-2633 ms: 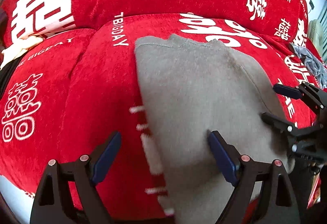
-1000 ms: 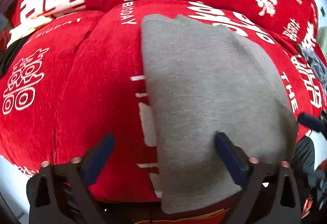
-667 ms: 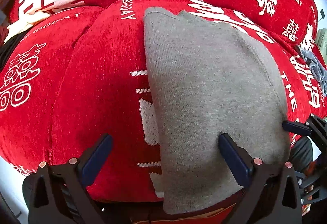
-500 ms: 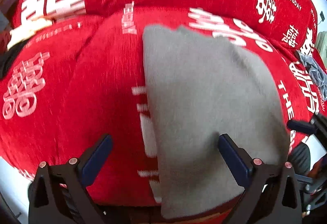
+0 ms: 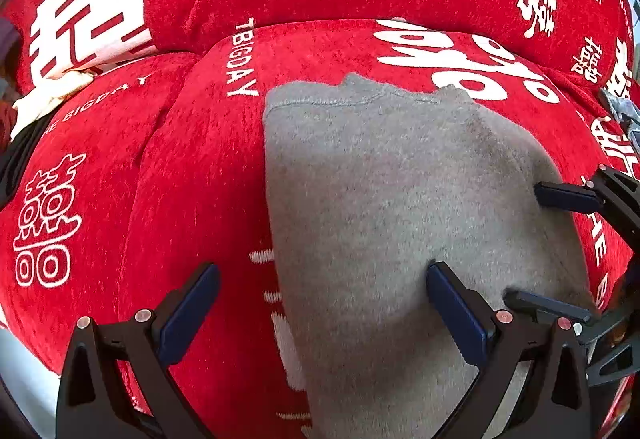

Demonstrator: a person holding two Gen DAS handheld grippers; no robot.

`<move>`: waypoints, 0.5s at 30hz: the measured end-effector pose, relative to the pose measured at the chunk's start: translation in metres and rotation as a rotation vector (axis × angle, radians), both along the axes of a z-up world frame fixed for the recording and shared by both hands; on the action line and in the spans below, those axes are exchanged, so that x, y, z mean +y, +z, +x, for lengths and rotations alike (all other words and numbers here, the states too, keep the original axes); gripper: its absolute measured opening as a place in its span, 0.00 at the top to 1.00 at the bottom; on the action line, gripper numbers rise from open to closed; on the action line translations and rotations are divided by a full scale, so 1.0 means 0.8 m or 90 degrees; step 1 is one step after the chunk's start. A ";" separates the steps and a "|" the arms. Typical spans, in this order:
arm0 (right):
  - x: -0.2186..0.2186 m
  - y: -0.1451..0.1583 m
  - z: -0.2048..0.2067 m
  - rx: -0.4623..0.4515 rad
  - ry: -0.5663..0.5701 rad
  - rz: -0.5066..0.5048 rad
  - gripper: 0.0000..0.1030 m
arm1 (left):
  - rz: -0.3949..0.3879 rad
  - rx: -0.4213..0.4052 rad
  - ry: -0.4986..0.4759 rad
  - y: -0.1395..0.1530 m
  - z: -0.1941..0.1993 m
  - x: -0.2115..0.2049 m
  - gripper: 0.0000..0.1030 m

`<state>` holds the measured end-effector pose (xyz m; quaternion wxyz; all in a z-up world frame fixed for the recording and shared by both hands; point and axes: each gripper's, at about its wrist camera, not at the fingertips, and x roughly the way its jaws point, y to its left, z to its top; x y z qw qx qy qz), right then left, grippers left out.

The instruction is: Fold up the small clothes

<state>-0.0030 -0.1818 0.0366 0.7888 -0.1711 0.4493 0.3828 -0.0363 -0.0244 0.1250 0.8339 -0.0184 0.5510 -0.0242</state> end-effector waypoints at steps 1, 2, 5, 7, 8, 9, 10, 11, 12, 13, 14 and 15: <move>0.004 0.002 0.002 -0.002 0.003 -0.009 0.23 | 0.000 0.000 0.000 0.001 0.001 0.000 0.00; 0.006 0.005 0.003 -0.004 0.003 -0.016 0.23 | 0.001 -0.005 0.002 0.006 0.005 -0.001 0.00; 0.010 0.018 0.003 -0.026 0.004 -0.014 0.22 | 0.000 -0.026 0.015 0.019 0.017 0.001 0.00; 0.015 0.020 0.012 -0.027 -0.006 -0.018 0.22 | 0.001 -0.027 0.019 0.024 0.030 0.000 0.00; 0.016 0.020 0.016 -0.025 -0.011 -0.021 0.22 | 0.009 -0.028 0.021 0.024 0.037 -0.003 0.00; 0.019 0.020 0.021 -0.024 -0.018 -0.022 0.22 | 0.022 -0.028 0.022 0.024 0.045 -0.005 0.00; 0.021 0.020 0.024 -0.024 -0.022 -0.021 0.22 | 0.034 -0.029 0.023 0.023 0.050 -0.007 0.00; 0.023 0.020 0.027 -0.024 -0.027 -0.018 0.22 | 0.049 -0.028 0.024 0.020 0.055 -0.009 0.00; 0.026 0.020 0.029 -0.023 -0.030 -0.017 0.22 | 0.065 -0.022 0.025 0.014 0.059 -0.011 0.00; 0.030 0.017 0.030 -0.020 -0.032 -0.023 0.22 | 0.077 -0.009 0.026 0.006 0.063 -0.012 0.00; 0.034 0.014 0.031 -0.017 -0.031 -0.031 0.22 | 0.078 -0.002 0.028 0.001 0.064 -0.012 0.00; 0.037 0.009 0.031 -0.015 -0.030 -0.043 0.22 | 0.075 0.008 0.032 -0.007 0.064 -0.010 0.00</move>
